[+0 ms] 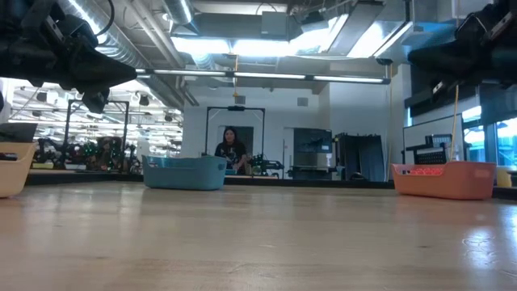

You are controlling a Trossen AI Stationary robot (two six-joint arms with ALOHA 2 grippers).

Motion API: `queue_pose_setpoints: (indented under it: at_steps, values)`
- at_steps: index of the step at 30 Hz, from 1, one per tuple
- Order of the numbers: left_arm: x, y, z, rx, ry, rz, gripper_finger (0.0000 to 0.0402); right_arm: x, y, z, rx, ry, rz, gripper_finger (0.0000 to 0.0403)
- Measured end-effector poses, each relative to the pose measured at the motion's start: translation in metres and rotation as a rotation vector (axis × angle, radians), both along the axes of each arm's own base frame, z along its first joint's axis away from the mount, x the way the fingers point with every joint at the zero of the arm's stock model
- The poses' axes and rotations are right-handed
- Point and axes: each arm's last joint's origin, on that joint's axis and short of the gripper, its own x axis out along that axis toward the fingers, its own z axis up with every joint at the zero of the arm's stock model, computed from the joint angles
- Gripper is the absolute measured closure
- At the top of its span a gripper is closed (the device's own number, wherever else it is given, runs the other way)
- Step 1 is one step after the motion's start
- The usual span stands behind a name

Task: Sort & place blocks by color
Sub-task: Return to Home Position

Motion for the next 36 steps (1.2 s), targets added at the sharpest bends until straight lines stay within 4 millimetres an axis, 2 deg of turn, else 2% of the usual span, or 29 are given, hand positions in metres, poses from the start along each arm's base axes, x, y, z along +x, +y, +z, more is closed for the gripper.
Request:
queue_pose_setpoints:
  at_steps: [6,19,36]
  values:
    - [0.0000,0.0000,0.0000,0.000,0.000,0.000,0.0387,0.0011,-0.0009,-0.0087,-0.104,0.100,-0.042,0.0403]
    - [0.0000,0.0000,0.0000,0.000,0.000,0.000,0.0400,0.0013,-0.0008,-0.0085,-0.106,0.099,-0.037,0.0380]
    - [0.0000,0.0000,0.0000,0.000,0.000,0.000,0.0378,0.0006,-0.0008,-0.0073,-0.105,0.086,-0.038,0.0383]
